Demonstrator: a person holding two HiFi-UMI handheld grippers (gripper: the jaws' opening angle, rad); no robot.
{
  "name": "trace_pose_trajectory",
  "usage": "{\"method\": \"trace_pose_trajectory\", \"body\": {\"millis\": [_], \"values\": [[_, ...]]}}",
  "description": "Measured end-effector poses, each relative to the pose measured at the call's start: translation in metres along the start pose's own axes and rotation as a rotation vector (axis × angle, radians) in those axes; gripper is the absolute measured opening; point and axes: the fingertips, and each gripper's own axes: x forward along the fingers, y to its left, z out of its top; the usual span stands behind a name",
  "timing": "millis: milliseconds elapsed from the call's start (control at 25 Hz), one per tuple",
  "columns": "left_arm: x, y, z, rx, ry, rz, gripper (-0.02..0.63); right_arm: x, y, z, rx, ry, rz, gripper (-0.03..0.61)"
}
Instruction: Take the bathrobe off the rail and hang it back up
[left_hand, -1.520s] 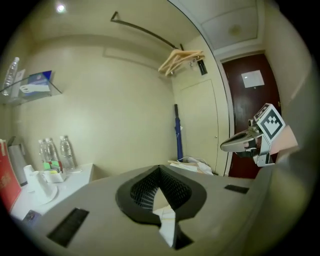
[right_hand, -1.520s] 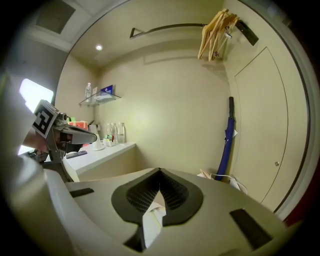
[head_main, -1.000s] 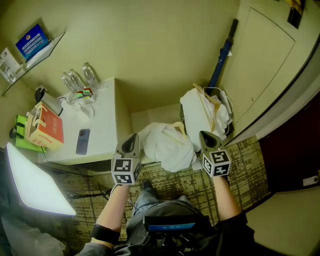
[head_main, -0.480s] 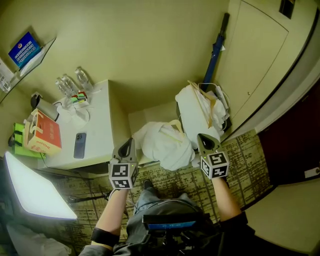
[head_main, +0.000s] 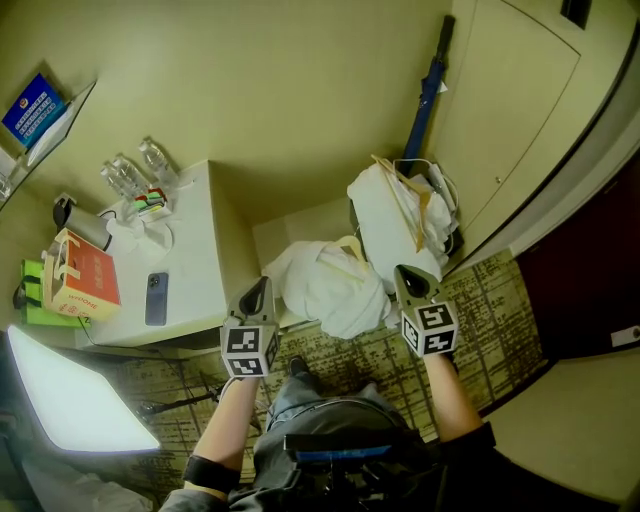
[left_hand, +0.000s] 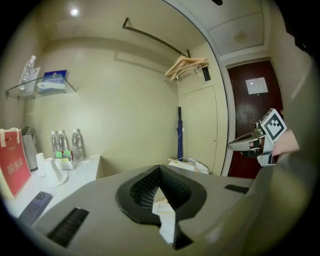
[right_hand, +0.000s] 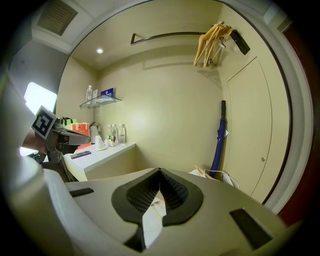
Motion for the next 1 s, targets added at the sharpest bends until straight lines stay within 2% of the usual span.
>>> {"method": "trace_pose_trajectory", "body": {"millis": [160,400,680,840,1000], "values": [[0.022,0.007,-0.010,-0.050,0.027,-0.031,0.002,0.012,-0.004,0.001,-0.005,0.007,-0.025,0.020],[0.060,0.015,-0.019,-0.074,0.062,-0.134,0.021,0.039,-0.006,0.009,0.008,0.006,-0.090,0.020],[0.103,0.034,-0.007,-0.128,0.083,-0.224,0.109,0.088,0.007,0.006,0.011,0.027,-0.155,0.020],[0.135,0.034,-0.024,-0.168,0.128,-0.303,0.157,0.121,0.002,0.000,-0.030,0.055,-0.188,0.020],[0.166,0.021,-0.056,-0.258,0.205,-0.345,0.212,0.157,-0.012,-0.007,-0.047,0.074,-0.173,0.020]]}}
